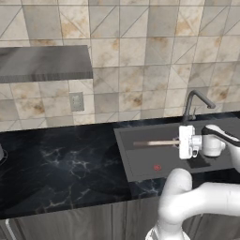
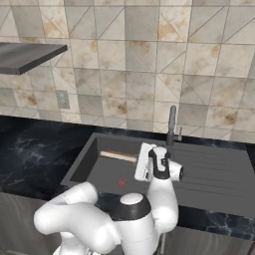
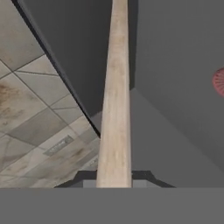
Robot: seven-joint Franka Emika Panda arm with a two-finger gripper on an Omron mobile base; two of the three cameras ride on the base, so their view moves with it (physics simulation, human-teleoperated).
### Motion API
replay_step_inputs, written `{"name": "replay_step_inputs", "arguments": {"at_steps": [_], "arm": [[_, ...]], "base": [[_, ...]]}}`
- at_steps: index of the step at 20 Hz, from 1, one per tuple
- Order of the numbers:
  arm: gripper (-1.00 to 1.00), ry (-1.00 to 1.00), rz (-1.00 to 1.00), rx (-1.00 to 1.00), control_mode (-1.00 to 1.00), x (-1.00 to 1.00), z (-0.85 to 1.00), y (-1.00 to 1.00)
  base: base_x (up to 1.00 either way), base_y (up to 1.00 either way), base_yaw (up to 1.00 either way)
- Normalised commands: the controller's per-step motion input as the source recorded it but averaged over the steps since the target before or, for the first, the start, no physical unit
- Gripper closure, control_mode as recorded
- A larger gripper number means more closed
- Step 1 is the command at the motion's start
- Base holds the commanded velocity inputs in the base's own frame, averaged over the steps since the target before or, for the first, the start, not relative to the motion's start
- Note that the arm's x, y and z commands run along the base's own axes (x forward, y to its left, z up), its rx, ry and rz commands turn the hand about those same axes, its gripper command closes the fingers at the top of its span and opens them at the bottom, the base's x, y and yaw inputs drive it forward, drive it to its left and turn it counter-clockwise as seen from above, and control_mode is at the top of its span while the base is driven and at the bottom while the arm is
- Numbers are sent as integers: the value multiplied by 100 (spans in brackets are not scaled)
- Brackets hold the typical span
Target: Move the cutting board and knife to the sink. Then move spray from the cabinet to the counter.
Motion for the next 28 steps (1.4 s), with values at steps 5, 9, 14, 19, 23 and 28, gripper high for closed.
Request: {"name": "replay_step_inputs", "arguments": {"at_steps": [5,9,14,19,23,28], "arm": [[100,1,0,-5,-100,37,-24,0],[100,0,0,-3,-100,37,-26,0],[100,0,0,-2,-100,38,-29,0],[100,0,0,-2,-100,34,-32,0],[100,-1,0,-3,-100,30,-32,0],[100,-9,0,-2,-100,28,-29,0]], "base": [[0,0,0],[0,0,0],[0,0,0],[0,0,0],[0,0,0],[0,0,0]]}}
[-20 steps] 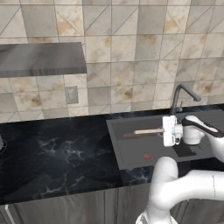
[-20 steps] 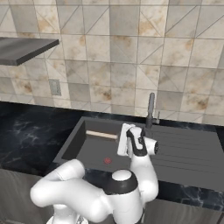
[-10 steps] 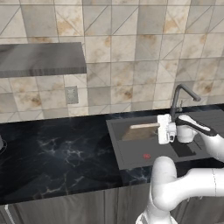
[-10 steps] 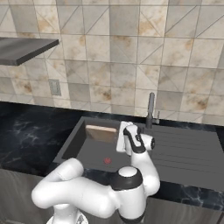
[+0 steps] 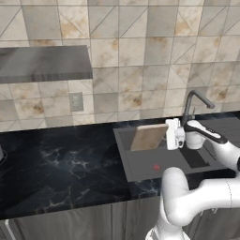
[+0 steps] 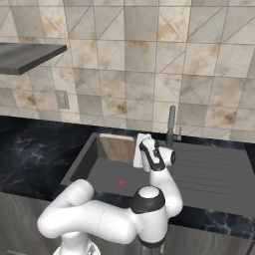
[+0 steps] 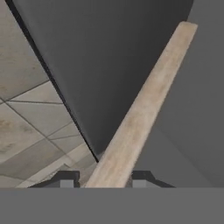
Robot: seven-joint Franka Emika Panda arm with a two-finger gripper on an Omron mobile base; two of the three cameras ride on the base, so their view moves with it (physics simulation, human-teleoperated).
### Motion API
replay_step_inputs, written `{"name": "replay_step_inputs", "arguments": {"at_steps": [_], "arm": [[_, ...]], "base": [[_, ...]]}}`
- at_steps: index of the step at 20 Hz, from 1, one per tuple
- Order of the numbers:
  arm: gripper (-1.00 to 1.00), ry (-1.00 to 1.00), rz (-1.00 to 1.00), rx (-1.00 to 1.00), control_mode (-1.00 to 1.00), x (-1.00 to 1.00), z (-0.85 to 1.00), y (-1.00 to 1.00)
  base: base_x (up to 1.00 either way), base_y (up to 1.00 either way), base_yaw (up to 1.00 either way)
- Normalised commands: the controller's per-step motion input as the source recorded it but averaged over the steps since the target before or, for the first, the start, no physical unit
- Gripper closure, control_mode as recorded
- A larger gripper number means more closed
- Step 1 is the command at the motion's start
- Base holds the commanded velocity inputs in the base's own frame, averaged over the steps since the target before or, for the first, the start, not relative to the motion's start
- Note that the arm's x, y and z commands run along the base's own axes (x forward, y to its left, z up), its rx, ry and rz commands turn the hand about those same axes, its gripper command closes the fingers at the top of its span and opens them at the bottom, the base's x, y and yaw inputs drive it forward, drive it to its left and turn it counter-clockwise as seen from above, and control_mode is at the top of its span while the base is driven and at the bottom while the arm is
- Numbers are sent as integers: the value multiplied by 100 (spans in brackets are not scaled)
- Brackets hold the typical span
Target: Move the cutting board and knife to the sink. Then move spray from the cabinet to the counter.
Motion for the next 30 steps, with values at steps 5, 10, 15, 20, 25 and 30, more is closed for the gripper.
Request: {"name": "replay_step_inputs", "arguments": {"at_steps": [5,10,15,20,25,30], "arm": [[100,-18,2,0,-100,21,-28,0],[100,-26,5,-1,-100,9,-28,0],[100,-32,7,-2,-100,2,-27,0],[100,-24,3,-7,-100,6,-38,0],[100,-8,0,-11,-100,5,-46,0],[100,-3,0,-15,-100,3,-47,1]], "base": [[0,0,0],[0,0,0],[0,0,0],[0,0,0],[0,0,0],[0,0,0]]}}
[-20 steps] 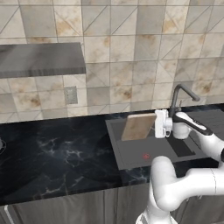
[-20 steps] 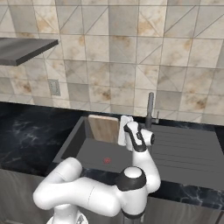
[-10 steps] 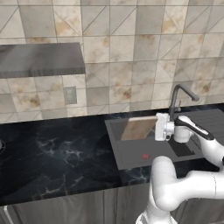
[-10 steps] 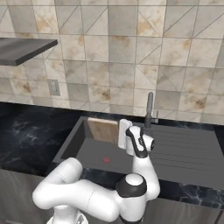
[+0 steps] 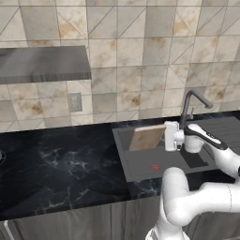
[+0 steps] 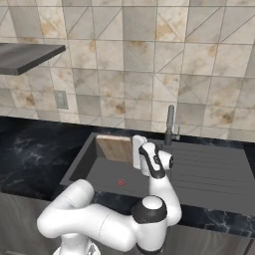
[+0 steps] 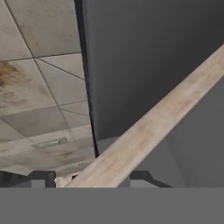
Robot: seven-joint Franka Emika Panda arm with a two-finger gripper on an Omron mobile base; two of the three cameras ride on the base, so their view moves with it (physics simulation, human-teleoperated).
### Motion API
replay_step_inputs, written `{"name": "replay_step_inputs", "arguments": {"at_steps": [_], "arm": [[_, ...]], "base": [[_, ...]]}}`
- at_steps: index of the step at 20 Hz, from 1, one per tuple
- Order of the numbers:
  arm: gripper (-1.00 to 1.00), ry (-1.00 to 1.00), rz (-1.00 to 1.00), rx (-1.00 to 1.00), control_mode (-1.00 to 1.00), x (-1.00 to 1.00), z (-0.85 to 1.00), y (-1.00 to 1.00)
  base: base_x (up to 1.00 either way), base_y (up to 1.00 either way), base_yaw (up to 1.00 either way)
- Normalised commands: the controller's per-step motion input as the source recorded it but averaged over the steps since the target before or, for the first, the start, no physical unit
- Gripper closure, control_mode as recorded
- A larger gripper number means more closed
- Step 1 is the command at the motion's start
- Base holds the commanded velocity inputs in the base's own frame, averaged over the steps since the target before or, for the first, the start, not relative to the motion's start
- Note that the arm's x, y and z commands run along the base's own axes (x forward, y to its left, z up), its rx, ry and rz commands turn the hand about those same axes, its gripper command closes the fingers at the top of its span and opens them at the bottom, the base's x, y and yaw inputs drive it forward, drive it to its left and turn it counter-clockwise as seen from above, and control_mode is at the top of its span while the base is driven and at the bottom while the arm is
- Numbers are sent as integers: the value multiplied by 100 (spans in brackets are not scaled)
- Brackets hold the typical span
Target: Move the cutting board and knife to the sink. Then move spray from the cabinet to the counter.
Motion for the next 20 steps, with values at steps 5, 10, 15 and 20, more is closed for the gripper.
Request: {"name": "replay_step_inputs", "arguments": {"at_steps": [5,10,15,20], "arm": [[-100,0,0,-11,-100,15,-40,1],[-100,1,0,-5,-100,8,-35,-1],[-100,0,0,-2,-100,0,-35,-5],[-100,0,0,-1,-100,-1,-30,-8]], "base": [[0,0,0],[0,0,0],[0,0,0],[0,0,0]]}}
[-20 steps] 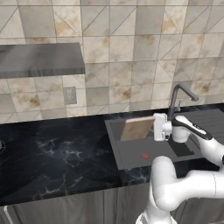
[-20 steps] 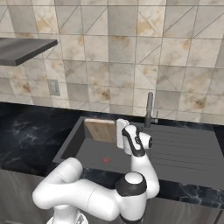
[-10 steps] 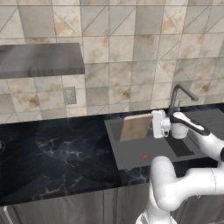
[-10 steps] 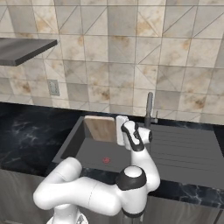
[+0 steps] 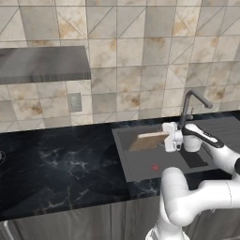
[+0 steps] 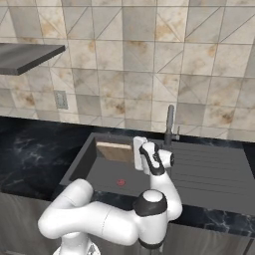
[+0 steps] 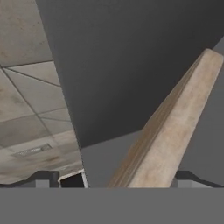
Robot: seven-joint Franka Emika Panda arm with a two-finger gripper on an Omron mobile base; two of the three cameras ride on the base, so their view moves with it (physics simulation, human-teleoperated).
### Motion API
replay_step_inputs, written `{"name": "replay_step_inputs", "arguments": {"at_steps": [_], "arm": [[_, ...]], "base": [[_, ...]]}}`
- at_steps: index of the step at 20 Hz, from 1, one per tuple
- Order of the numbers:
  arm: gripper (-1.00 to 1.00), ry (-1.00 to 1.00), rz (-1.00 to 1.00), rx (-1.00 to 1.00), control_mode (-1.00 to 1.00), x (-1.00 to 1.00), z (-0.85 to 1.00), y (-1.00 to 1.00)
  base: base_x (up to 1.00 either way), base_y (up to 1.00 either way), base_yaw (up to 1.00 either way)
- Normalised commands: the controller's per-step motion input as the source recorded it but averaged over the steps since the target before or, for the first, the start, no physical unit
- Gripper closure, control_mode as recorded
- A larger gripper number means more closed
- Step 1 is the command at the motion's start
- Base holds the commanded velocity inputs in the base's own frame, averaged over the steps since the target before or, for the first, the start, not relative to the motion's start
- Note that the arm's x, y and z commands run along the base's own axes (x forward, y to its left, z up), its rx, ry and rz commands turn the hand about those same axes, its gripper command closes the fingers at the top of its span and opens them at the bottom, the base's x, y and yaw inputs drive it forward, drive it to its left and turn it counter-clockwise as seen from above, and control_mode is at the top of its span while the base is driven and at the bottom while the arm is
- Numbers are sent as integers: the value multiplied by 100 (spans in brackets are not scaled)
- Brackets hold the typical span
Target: Move the cutting board and knife to the sink. Then move spray from the cabinet to the counter.
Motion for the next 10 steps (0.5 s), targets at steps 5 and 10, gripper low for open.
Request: {"name": "replay_step_inputs", "arguments": {"at_steps": [5,10], "arm": [[-100,0,0,0,-100,0,-17,-9],[-100,0,0,-1,-100,-2,-12,-13]], "base": [[0,0,0],[0,0,0]]}}
